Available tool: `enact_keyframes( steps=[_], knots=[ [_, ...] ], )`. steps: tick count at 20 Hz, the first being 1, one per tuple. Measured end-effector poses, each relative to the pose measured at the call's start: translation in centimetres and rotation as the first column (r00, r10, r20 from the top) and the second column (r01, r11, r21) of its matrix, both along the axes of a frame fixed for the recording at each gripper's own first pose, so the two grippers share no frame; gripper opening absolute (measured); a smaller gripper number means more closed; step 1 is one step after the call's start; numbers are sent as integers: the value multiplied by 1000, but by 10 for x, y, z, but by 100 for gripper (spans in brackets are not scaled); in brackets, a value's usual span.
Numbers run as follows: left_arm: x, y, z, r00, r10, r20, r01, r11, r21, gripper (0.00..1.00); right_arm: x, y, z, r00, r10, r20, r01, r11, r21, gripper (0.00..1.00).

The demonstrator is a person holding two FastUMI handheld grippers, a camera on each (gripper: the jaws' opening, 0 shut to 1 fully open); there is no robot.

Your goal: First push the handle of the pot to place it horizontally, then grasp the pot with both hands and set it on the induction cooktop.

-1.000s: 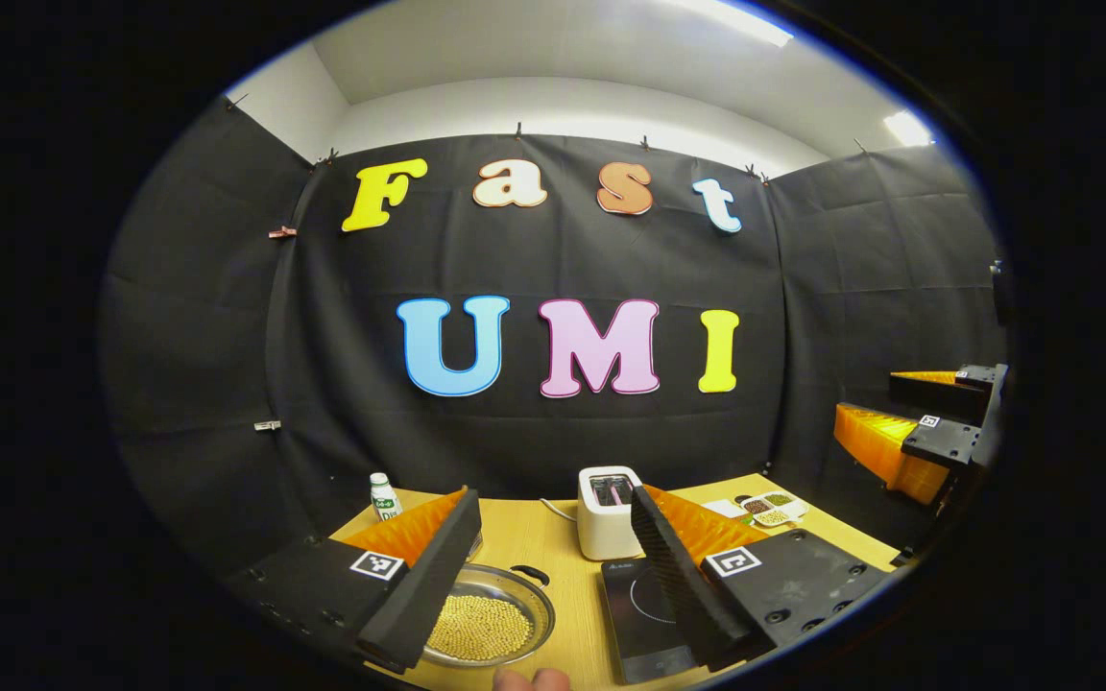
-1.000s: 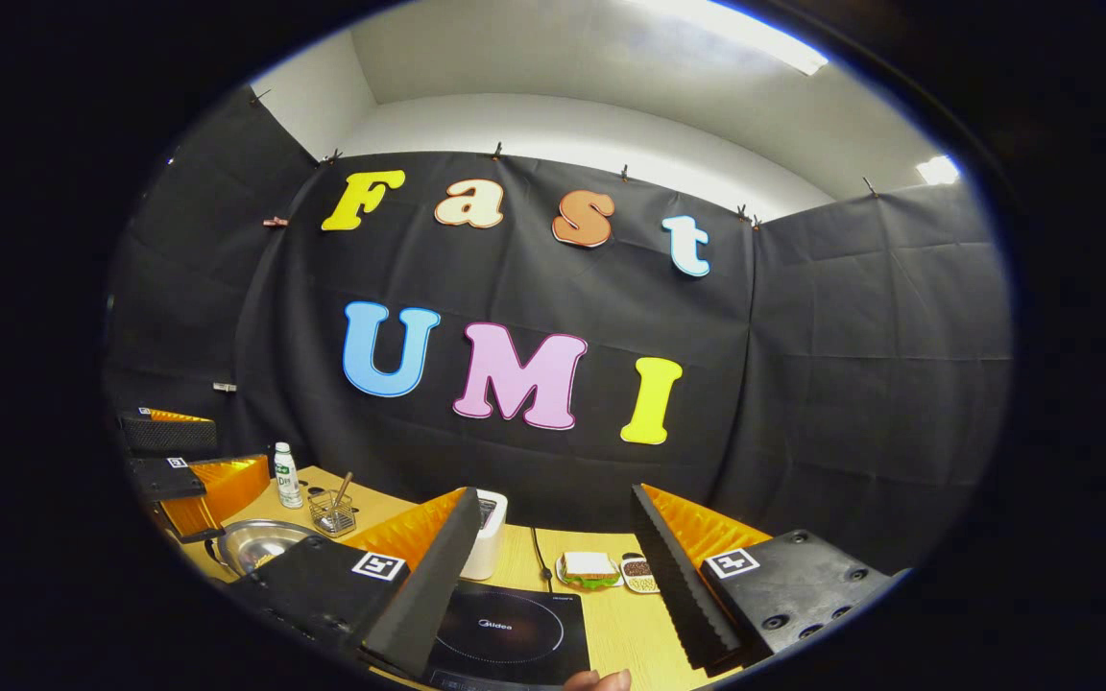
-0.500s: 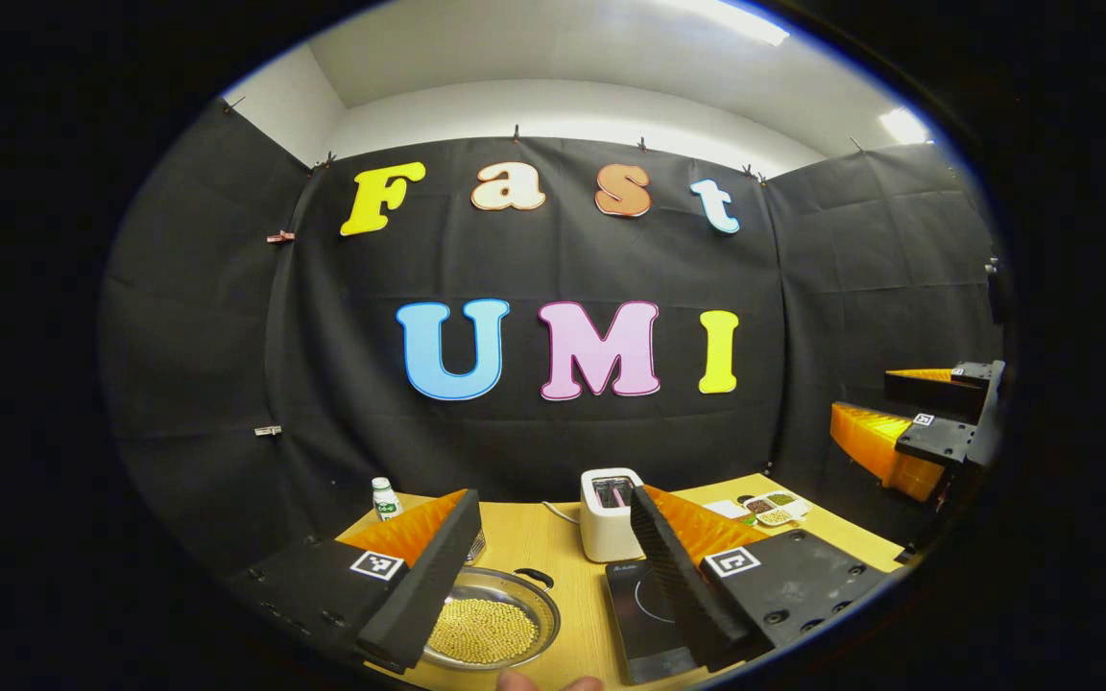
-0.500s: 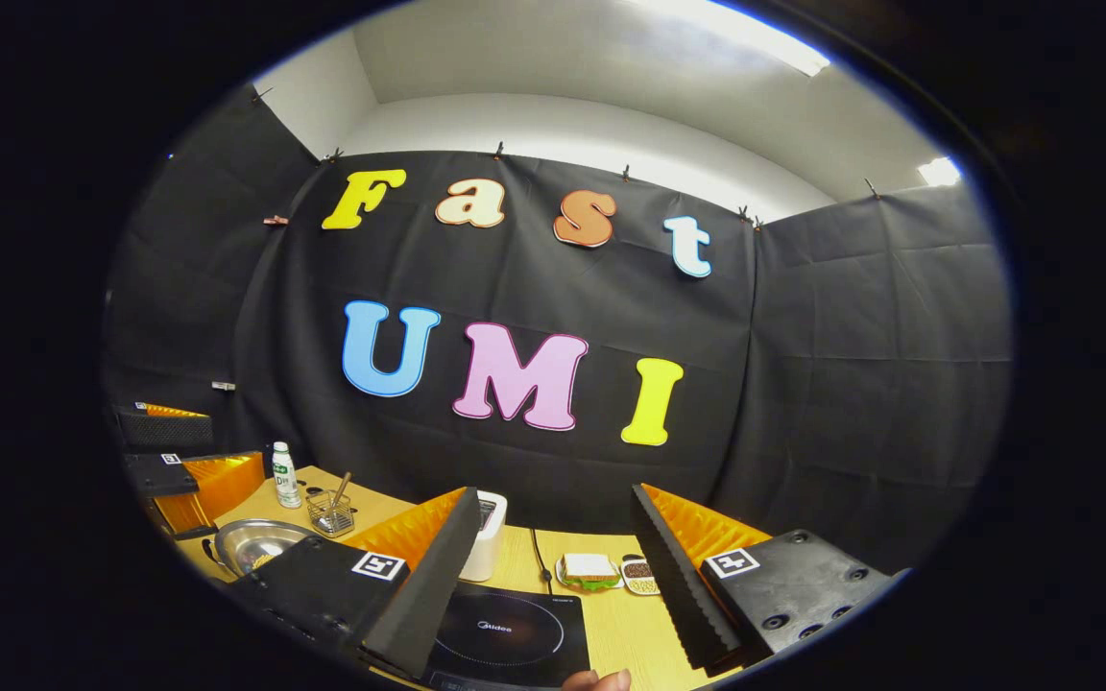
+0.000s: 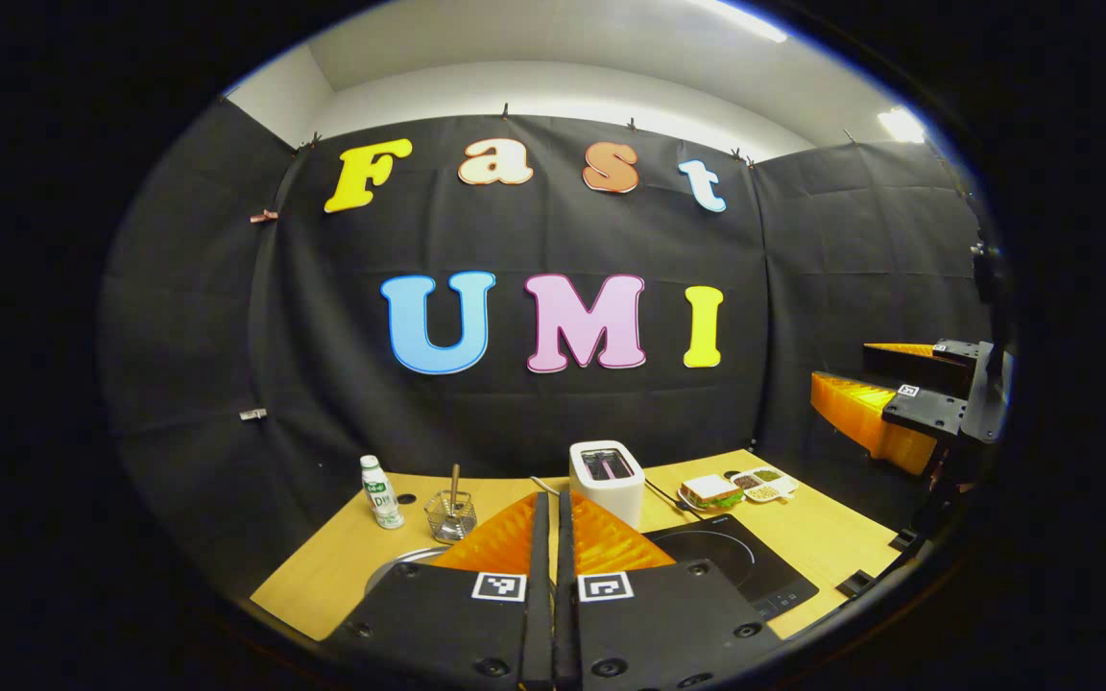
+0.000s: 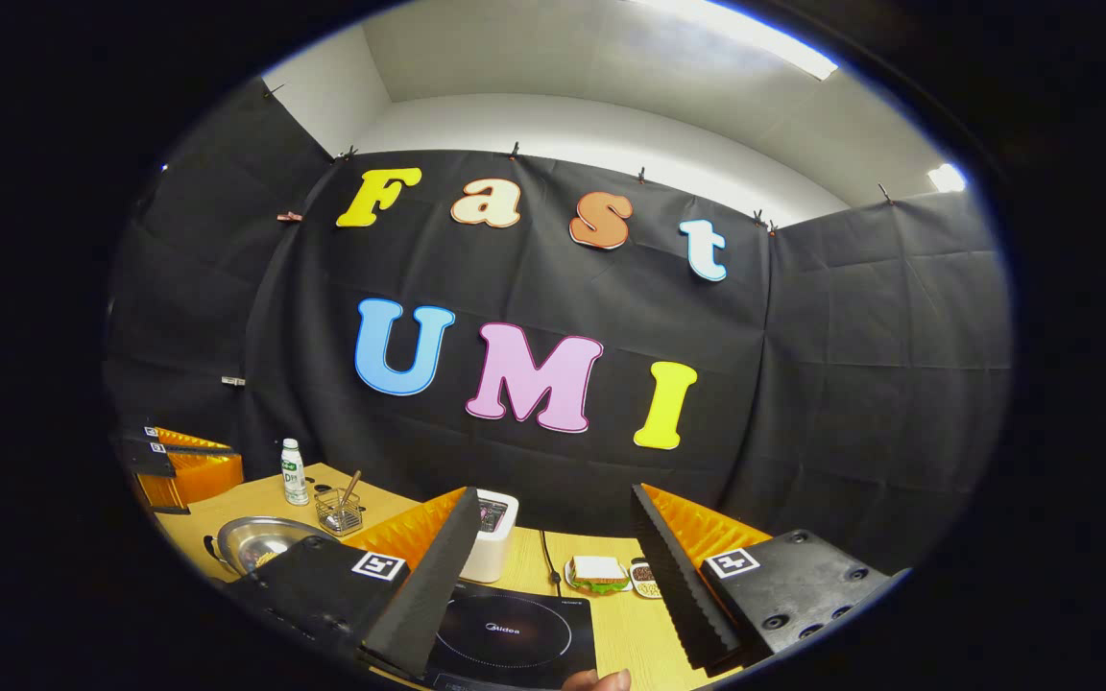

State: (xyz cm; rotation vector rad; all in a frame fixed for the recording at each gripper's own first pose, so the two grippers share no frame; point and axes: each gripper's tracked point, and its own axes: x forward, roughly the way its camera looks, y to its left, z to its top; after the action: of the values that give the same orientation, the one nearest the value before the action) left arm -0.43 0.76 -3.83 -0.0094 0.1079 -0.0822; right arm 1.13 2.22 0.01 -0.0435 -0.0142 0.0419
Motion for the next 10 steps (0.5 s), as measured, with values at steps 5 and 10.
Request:
enact_keyframes(
  steps=[5,10],
  knots=[
    [-11,-1,-54,981,-77,-176,79,997,6,5,1,7,-4,1000,17,-12,-17,1000,0,97],
    [-47,-6,-128,870,-230,-436,245,969,-21,5,0,12,-15,999,33,-38,-34,999,-13,97]
  ],
)
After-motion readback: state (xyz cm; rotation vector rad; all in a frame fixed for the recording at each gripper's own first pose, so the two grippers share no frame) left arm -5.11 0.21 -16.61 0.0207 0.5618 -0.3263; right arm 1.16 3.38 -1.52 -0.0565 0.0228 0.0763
